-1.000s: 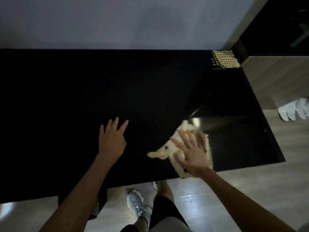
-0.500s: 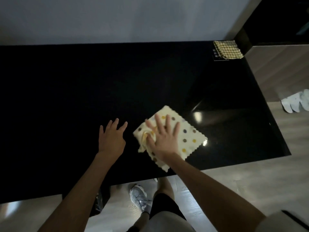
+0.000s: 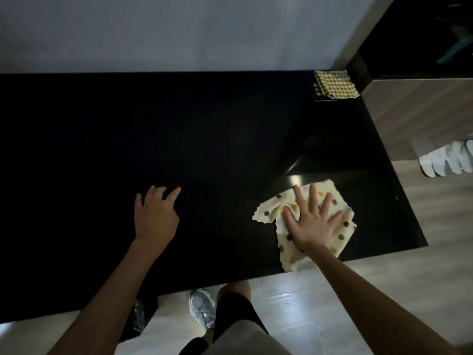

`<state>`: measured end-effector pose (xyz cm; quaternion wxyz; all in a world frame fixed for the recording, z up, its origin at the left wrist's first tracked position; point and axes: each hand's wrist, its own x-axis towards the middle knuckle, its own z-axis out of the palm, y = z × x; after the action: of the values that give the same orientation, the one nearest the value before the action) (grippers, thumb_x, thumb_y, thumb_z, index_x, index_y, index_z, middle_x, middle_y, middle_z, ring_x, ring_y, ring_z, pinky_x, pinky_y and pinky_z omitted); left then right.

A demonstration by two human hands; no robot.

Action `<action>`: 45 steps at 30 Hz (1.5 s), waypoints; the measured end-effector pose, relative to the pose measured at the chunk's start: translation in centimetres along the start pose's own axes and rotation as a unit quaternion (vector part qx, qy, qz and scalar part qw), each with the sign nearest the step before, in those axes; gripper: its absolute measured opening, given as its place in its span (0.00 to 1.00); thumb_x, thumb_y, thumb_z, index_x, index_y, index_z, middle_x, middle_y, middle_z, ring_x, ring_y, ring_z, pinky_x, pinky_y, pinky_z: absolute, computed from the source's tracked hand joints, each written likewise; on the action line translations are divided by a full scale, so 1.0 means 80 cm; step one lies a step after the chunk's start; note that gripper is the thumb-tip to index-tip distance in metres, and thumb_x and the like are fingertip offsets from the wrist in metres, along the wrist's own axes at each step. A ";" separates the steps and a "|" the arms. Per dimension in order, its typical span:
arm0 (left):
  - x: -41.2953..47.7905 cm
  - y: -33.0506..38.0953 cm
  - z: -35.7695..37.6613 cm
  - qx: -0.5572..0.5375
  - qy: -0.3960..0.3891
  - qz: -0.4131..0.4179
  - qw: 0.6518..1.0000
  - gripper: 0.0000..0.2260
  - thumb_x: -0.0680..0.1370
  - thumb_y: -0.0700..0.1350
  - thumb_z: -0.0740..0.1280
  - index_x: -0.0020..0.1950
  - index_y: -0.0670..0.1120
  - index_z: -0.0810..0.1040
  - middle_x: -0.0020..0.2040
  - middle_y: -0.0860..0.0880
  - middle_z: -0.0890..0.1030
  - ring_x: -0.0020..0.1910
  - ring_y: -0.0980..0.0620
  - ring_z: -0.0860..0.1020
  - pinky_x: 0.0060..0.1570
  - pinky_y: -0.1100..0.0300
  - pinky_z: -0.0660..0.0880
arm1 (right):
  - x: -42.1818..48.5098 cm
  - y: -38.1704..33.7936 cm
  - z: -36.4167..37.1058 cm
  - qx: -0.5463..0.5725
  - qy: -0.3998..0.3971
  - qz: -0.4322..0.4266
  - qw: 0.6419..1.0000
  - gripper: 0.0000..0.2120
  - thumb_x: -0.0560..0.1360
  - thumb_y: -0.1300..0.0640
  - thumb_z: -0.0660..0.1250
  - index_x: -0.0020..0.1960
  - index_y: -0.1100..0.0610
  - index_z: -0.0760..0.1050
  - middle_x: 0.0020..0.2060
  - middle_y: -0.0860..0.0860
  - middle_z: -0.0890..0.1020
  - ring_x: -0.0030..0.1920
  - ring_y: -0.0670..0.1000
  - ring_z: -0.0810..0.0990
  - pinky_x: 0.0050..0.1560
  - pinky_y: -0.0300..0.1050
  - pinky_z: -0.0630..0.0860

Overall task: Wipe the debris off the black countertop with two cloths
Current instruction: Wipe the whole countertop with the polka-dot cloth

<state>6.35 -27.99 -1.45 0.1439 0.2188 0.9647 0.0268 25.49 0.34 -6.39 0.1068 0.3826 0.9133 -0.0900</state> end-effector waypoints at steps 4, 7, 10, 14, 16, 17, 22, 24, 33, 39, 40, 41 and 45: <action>0.042 0.014 -0.005 -0.003 0.008 0.003 1.000 0.28 0.78 0.43 0.60 0.76 0.55 0.54 0.77 0.47 0.57 0.76 0.48 0.54 0.74 0.45 0.54 | 0.067 -0.039 -0.013 0.006 0.000 -0.013 1.000 0.33 0.74 0.26 0.41 0.75 0.33 0.36 0.78 0.46 0.38 0.76 0.62 0.34 0.68 0.76 0.37; 0.084 0.017 -0.010 -0.013 0.008 -0.007 1.000 0.26 0.80 0.45 0.57 0.76 0.56 0.52 0.77 0.47 0.55 0.76 0.48 0.53 0.74 0.45 0.54 | 0.132 -0.078 -0.026 0.015 0.005 -0.045 0.999 0.34 0.73 0.25 0.41 0.75 0.34 0.38 0.78 0.46 0.38 0.76 0.62 0.34 0.68 0.75 0.36; 0.122 0.011 -0.010 -0.017 0.026 -0.018 0.999 0.23 0.81 0.48 0.55 0.76 0.55 0.55 0.77 0.45 0.56 0.76 0.46 0.55 0.73 0.44 0.56 | 0.211 -0.119 -0.042 0.020 0.008 -0.073 0.997 0.36 0.71 0.24 0.40 0.75 0.34 0.38 0.78 0.46 0.39 0.76 0.63 0.35 0.68 0.75 0.36; 0.159 -0.014 -0.007 -0.034 0.044 -0.048 0.997 0.22 0.80 0.49 0.56 0.75 0.54 0.58 0.77 0.44 0.56 0.76 0.44 0.55 0.71 0.43 0.58 | 0.319 -0.175 -0.062 0.015 0.011 -0.097 0.995 0.37 0.70 0.22 0.38 0.75 0.35 0.38 0.78 0.46 0.39 0.76 0.63 0.35 0.68 0.75 0.36; 0.172 -0.028 -0.007 -0.049 0.043 -0.062 0.996 0.22 0.80 0.50 0.55 0.75 0.54 0.58 0.77 0.44 0.57 0.76 0.44 0.55 0.71 0.42 0.58 | 0.364 -0.206 -0.070 0.016 0.015 -0.103 0.994 0.38 0.70 0.22 0.39 0.76 0.35 0.39 0.78 0.47 0.40 0.76 0.64 0.35 0.67 0.76 0.36; 0.177 -0.034 -0.007 -0.054 0.043 -0.066 0.995 0.22 0.80 0.50 0.55 0.75 0.54 0.58 0.77 0.45 0.57 0.76 0.45 0.55 0.72 0.42 0.58 | 0.382 -0.222 -0.072 0.018 0.017 -0.104 0.994 0.38 0.70 0.22 0.39 0.76 0.35 0.39 0.78 0.47 0.40 0.76 0.64 0.35 0.67 0.76 0.36; 0.193 -0.050 -0.013 -0.079 0.085 -0.063 0.991 0.22 0.81 0.48 0.56 0.75 0.53 0.60 0.76 0.46 0.59 0.76 0.46 0.56 0.72 0.43 0.56 | 0.424 -0.301 -0.072 0.007 0.028 -0.144 0.989 0.38 0.71 0.23 0.38 0.77 0.38 0.40 0.78 0.49 0.41 0.76 0.64 0.36 0.68 0.75 0.36; 0.193 -0.057 -0.015 -0.084 0.090 -0.071 0.990 0.22 0.81 0.47 0.56 0.75 0.53 0.61 0.76 0.47 0.60 0.75 0.47 0.57 0.72 0.44 0.57 | 0.422 -0.345 -0.069 -0.011 0.019 -0.181 0.983 0.37 0.72 0.25 0.38 0.77 0.38 0.40 0.79 0.49 0.42 0.76 0.64 0.37 0.68 0.75 0.36; 0.137 -0.134 -0.033 -0.039 0.089 -0.089 0.991 0.25 0.76 0.40 0.64 0.72 0.49 0.66 0.71 0.43 0.68 0.68 0.43 0.68 0.69 0.42 0.63 | 0.329 -0.462 -0.037 -0.044 0.011 -0.403 0.914 0.31 0.76 0.29 0.40 0.76 0.36 0.43 0.79 0.45 0.44 0.77 0.60 0.38 0.70 0.73 0.38; 0.071 -0.177 -0.022 -0.022 0.089 -0.047 0.995 0.24 0.73 0.38 0.67 0.69 0.50 0.72 0.66 0.43 0.74 0.65 0.43 0.72 0.68 0.41 0.64 | 0.193 -0.423 0.009 -0.028 0.035 -0.463 0.885 0.28 0.79 0.33 0.48 0.76 0.36 0.44 0.78 0.43 0.45 0.78 0.57 0.38 0.71 0.70 0.36; 0.059 -0.183 -0.020 -0.017 0.086 -0.042 0.995 0.24 0.73 0.38 0.67 0.69 0.50 0.71 0.67 0.43 0.74 0.65 0.42 0.72 0.68 0.41 0.64 | 0.168 -0.413 0.016 -0.031 0.038 -0.457 0.888 0.28 0.80 0.34 0.48 0.77 0.36 0.44 0.78 0.43 0.44 0.78 0.57 0.38 0.71 0.70 0.37; 0.048 -0.187 -0.018 -0.014 0.085 -0.038 0.996 0.24 0.74 0.38 0.67 0.69 0.50 0.71 0.67 0.43 0.74 0.65 0.42 0.72 0.68 0.42 0.63 | 0.141 -0.404 0.021 -0.036 0.038 -0.448 0.892 0.28 0.80 0.34 0.48 0.77 0.36 0.43 0.78 0.44 0.44 0.77 0.57 0.37 0.71 0.71 0.38; 0.006 -0.201 -0.012 0.001 0.071 -0.020 0.997 0.25 0.74 0.39 0.67 0.70 0.50 0.70 0.69 0.43 0.72 0.67 0.43 0.70 0.68 0.42 0.63 | 0.025 -0.366 0.032 -0.025 -0.013 -0.412 0.911 0.28 0.79 0.32 0.46 0.76 0.35 0.42 0.78 0.44 0.42 0.77 0.57 0.35 0.71 0.72 0.39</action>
<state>-0.99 -42.30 -2.53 0.0749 0.1970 0.9768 0.0384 3.43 -19.15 -6.93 0.0817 -0.0320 0.9902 -0.1082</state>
